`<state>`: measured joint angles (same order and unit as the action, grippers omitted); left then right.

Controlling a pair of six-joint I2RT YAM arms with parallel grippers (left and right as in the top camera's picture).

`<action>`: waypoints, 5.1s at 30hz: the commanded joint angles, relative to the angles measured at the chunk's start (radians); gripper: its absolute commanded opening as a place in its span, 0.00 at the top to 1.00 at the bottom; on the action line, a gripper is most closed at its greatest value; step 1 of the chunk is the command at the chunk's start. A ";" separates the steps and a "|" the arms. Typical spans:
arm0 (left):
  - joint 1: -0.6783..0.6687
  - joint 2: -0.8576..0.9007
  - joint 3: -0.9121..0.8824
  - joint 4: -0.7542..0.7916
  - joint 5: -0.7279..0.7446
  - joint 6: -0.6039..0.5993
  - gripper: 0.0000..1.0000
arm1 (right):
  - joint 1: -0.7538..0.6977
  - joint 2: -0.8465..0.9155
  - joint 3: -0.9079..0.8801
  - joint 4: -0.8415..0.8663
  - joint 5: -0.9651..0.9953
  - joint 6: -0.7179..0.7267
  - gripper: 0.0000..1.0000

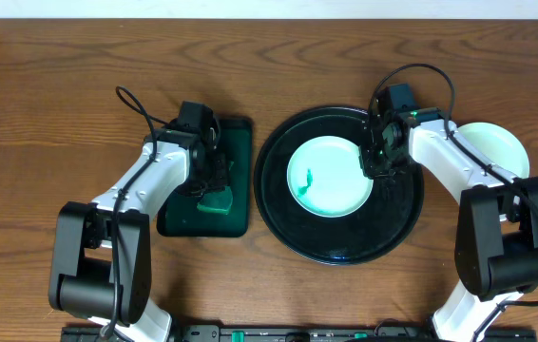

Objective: Clean dirty plates on tray and stack at the side
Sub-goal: 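Rub the sponge on the green tray with the left gripper, then lift the sponge with the left gripper toward the black tray plate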

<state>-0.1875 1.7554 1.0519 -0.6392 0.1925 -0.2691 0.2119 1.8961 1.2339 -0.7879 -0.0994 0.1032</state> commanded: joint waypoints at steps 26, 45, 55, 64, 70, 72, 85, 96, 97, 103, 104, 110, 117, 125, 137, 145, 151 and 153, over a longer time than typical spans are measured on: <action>-0.037 0.031 -0.024 0.017 -0.036 -0.004 0.59 | 0.006 0.006 -0.006 0.002 0.005 0.008 0.80; -0.039 -0.015 -0.033 0.023 -0.036 -0.004 0.92 | 0.006 0.006 -0.006 0.002 0.005 0.008 0.80; -0.039 -0.216 0.024 -0.071 -0.115 -0.005 0.93 | 0.006 0.006 -0.006 0.002 0.005 0.008 0.98; -0.038 -0.273 0.024 -0.083 -0.115 -0.005 0.93 | 0.006 0.006 -0.006 0.003 0.005 0.009 0.96; -0.038 -0.272 0.024 -0.086 -0.115 -0.005 0.93 | 0.006 0.006 -0.006 0.002 0.005 0.008 0.99; -0.038 -0.272 0.024 -0.086 -0.115 -0.005 0.93 | 0.006 0.006 -0.006 0.002 0.005 0.008 0.99; -0.038 -0.272 0.019 -0.084 -0.116 -0.005 0.93 | 0.006 0.006 -0.006 0.002 0.005 0.039 0.99; -0.038 -0.272 0.019 -0.082 -0.140 -0.052 0.93 | 0.006 0.006 -0.006 0.002 0.005 0.039 0.99; -0.038 -0.272 0.020 -0.083 -0.153 -0.077 0.93 | 0.006 0.006 -0.006 0.002 0.005 0.039 0.99; 0.004 -0.269 0.137 -0.212 -0.156 -0.092 0.93 | 0.006 0.006 -0.006 0.002 0.005 0.039 0.99; 0.011 -0.266 0.158 -0.237 -0.156 -0.092 0.93 | 0.006 0.006 -0.006 0.003 0.005 0.039 0.99; 0.025 -0.251 0.205 -0.315 -0.156 -0.091 0.93 | 0.006 0.006 -0.006 0.002 0.005 0.039 0.99; 0.024 -0.220 0.171 -0.325 -0.156 -0.082 0.93 | 0.006 0.006 -0.006 0.003 0.005 0.052 0.99; 0.023 -0.191 0.163 -0.264 -0.156 -0.037 0.93 | 0.006 0.006 -0.006 0.005 0.004 0.138 0.99; -0.029 -0.191 0.163 -0.215 -0.156 0.051 0.93 | 0.005 0.006 -0.006 -0.010 -0.129 0.150 0.89; -0.029 -0.191 0.163 -0.209 -0.156 0.051 0.93 | 0.006 0.006 -0.008 0.086 -0.081 0.135 0.79; -0.029 -0.191 0.163 -0.208 -0.156 0.051 0.93 | 0.013 0.006 -0.069 0.175 -0.081 0.135 0.99; -0.029 -0.191 0.163 -0.208 -0.156 0.051 0.93 | 0.011 0.001 -0.069 0.170 -0.086 0.136 0.99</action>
<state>-0.2169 1.5581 1.2175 -0.8494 0.0460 -0.2340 0.2119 1.8973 1.1702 -0.6197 -0.1909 0.2363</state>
